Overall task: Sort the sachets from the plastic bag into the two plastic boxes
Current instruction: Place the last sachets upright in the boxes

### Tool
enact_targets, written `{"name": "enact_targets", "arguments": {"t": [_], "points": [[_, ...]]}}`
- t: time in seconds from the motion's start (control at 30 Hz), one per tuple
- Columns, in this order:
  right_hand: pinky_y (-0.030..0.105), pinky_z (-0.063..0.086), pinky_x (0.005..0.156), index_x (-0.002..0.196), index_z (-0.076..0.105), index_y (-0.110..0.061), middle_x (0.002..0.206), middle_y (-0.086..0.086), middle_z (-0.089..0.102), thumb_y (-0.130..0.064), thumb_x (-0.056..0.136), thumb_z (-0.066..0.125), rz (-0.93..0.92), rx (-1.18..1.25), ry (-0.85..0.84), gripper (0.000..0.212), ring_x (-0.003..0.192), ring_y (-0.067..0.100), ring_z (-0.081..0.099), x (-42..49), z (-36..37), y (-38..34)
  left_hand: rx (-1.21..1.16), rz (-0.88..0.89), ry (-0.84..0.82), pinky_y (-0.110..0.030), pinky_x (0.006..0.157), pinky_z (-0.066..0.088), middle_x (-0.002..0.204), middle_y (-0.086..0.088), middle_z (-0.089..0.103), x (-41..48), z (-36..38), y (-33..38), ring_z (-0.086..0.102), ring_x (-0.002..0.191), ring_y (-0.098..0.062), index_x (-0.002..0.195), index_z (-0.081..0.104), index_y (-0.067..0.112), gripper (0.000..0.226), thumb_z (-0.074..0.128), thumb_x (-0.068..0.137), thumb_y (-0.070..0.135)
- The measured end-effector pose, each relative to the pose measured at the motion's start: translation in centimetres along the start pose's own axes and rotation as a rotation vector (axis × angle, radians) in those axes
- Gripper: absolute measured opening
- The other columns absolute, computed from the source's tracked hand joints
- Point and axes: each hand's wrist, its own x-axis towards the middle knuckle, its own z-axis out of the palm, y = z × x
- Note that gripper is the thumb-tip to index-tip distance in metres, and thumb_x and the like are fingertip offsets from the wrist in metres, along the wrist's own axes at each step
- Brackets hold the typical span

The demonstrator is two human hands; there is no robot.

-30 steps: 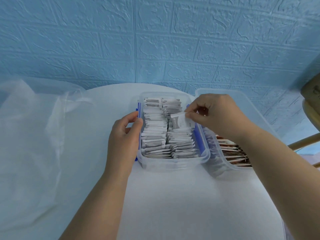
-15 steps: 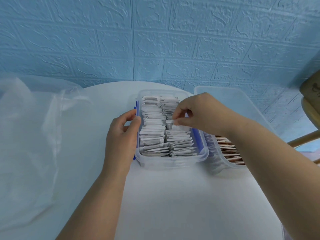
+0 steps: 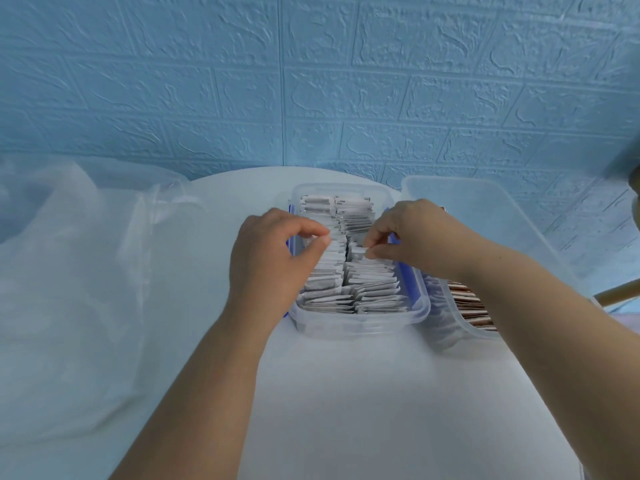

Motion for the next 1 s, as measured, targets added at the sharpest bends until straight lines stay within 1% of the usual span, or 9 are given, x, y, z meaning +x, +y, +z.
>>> {"name": "enact_targets", "arguments": {"t": [0.1,0.17,0.3,0.37,0.47,0.6,0.67,0.8,1.0], "points": [[0.016,0.03,0.067,0.089,0.072,-0.022,0.071,-0.017,0.053,-0.031,0.082,0.068,-0.029,-0.034,0.028,0.012,0.077,0.003,0.041,-0.5,-0.2,0.5,0.139,0.101,-0.215,-0.023,0.075,0.034,0.084,0.013,0.064,1.6,0.8,2.0,0.049,0.089,-0.012,0.089,0.071,0.032,0.01,0.07,0.079,0.032],[0.022,0.034,0.073,0.085,0.071,-0.024,0.07,-0.017,0.053,-0.034,0.08,0.069,-0.03,-0.05,0.046,0.012,0.082,0.005,0.04,-0.6,-0.3,0.7,0.212,0.133,-0.356,-0.024,0.078,0.038,0.088,0.012,0.066,2.6,1.4,3.1,0.051,0.093,-0.01,0.093,0.07,0.031,0.014,0.068,0.08,0.033],[0.029,0.04,0.081,0.083,0.071,-0.026,0.071,-0.017,0.054,-0.036,0.079,0.069,-0.018,-0.071,0.027,0.011,0.086,0.006,0.04,-0.8,-0.5,1.2,0.308,0.079,-0.528,-0.022,0.071,0.041,0.081,0.013,0.064,3.7,1.8,3.0,0.053,0.081,-0.005,0.089,0.07,0.029,0.009,0.067,0.082,0.032],[0.03,0.041,0.083,0.08,0.07,-0.026,0.078,-0.014,0.053,-0.036,0.078,0.07,-0.023,-0.058,0.02,0.009,0.087,0.009,0.041,-0.8,-0.5,1.4,0.282,0.058,-0.54,-0.022,0.071,0.042,0.072,0.015,0.058,3.8,1.9,2.8,0.054,0.077,-0.006,0.086,0.071,0.029,0.007,0.068,0.081,0.033],[0.028,0.04,0.082,0.078,0.071,-0.025,0.081,-0.01,0.049,-0.033,0.077,0.072,-0.008,-0.013,0.006,0.008,0.087,0.011,0.041,-0.5,-0.4,1.4,0.307,0.098,-0.534,-0.024,0.075,0.046,0.072,0.014,0.055,3.8,2.1,2.9,0.054,0.08,-0.007,0.085,0.073,0.029,0.007,0.069,0.081,0.032],[0.01,0.034,0.065,0.08,0.075,-0.019,0.083,-0.005,0.063,-0.03,0.077,0.072,0.011,0.029,0.0,0.012,0.084,0.011,0.05,-0.2,-0.2,1.4,0.302,0.069,-0.524,-0.021,0.069,0.043,0.067,0.016,0.054,3.8,2.1,2.4,0.052,0.071,-0.003,0.082,0.072,0.029,0.004,0.071,0.078,0.031],[0.005,0.033,0.065,0.08,0.076,-0.018,0.083,-0.005,0.068,-0.028,0.077,0.072,0.025,0.101,-0.009,0.011,0.081,0.009,0.055,-0.4,-0.2,1.5,0.242,0.034,-0.493,-0.019,0.062,0.04,0.063,0.017,0.055,3.6,2.1,2.3,0.051,0.062,0.0,0.076,0.07,0.028,0.005,0.073,0.075,0.032],[0.003,0.033,0.066,0.083,0.074,-0.017,0.086,-0.005,0.068,-0.026,0.08,0.07,0.016,0.155,-0.009,0.011,0.077,0.004,0.053,-0.6,-0.3,1.9,0.276,0.061,-0.511,-0.021,0.063,0.039,0.065,0.014,0.056,3.6,2.1,2.3,0.051,0.063,-0.004,0.077,0.071,0.027,0.005,0.071,0.078,0.032],[0.004,0.035,0.062,0.081,0.075,-0.017,0.083,-0.005,0.068,-0.024,0.079,0.07,0.016,0.121,-0.018,0.008,0.084,0.011,0.059,-0.4,0.0,1.6,0.32,0.075,-0.561,-0.023,0.068,0.041,0.063,0.014,0.05,3.7,2.2,2.3,0.051,0.07,-0.008,0.079,0.072,0.024,0.007,0.068,0.082,0.028]]}}
